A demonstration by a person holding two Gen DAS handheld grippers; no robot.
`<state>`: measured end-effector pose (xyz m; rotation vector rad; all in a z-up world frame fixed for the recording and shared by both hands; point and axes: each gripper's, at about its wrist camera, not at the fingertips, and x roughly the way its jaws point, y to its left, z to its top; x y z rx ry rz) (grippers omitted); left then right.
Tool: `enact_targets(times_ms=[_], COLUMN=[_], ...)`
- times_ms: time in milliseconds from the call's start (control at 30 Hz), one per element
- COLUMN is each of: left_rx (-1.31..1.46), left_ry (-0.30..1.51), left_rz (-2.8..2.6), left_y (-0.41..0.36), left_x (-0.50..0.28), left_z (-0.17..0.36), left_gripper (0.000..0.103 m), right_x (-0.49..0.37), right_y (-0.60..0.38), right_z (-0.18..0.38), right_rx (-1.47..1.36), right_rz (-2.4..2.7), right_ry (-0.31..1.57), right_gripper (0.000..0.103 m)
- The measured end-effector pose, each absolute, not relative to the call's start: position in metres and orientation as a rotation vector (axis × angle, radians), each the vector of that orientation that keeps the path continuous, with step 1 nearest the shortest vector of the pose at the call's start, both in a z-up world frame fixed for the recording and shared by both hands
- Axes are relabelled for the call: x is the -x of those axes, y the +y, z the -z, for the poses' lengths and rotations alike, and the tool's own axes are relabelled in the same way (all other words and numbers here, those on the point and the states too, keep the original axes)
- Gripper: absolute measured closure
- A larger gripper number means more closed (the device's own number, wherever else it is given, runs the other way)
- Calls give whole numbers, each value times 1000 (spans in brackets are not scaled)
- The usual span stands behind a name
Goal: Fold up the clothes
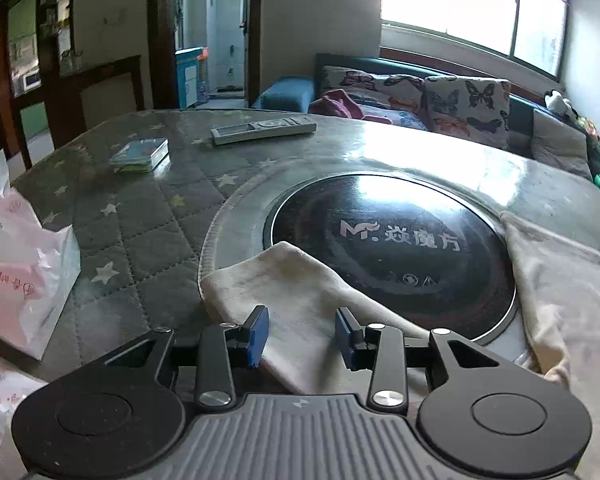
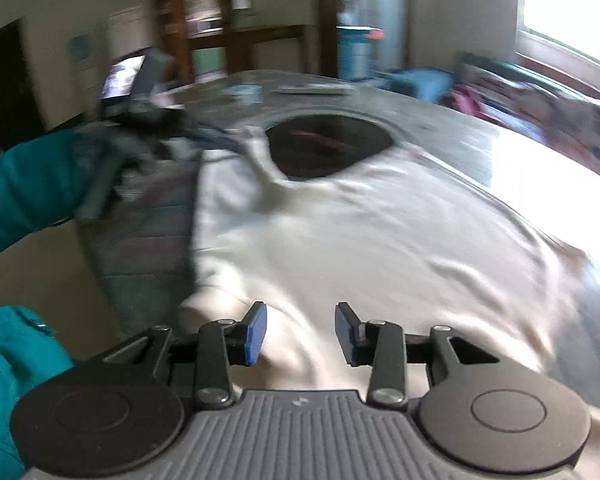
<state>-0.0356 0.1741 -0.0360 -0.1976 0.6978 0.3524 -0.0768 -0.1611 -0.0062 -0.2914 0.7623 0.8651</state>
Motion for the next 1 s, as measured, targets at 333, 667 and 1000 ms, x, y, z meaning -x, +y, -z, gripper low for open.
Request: enact_targets(times_ms=[333, 667, 1000], left_rx=[156, 140, 79], left_ry=[645, 720, 751], left_rz=[-1, 281, 389], left_y=[91, 9, -37], left_x=[58, 56, 56], left_z=[6, 16, 22], left_gripper=[63, 52, 41], right_x=[82, 68, 46], right_y=[-228, -303, -379], right_z=[24, 30, 44], right_rx=[184, 74, 14], right_rz=[-636, -306, 80], right_ry=[824, 777, 726], right_gripper=[66, 66, 66])
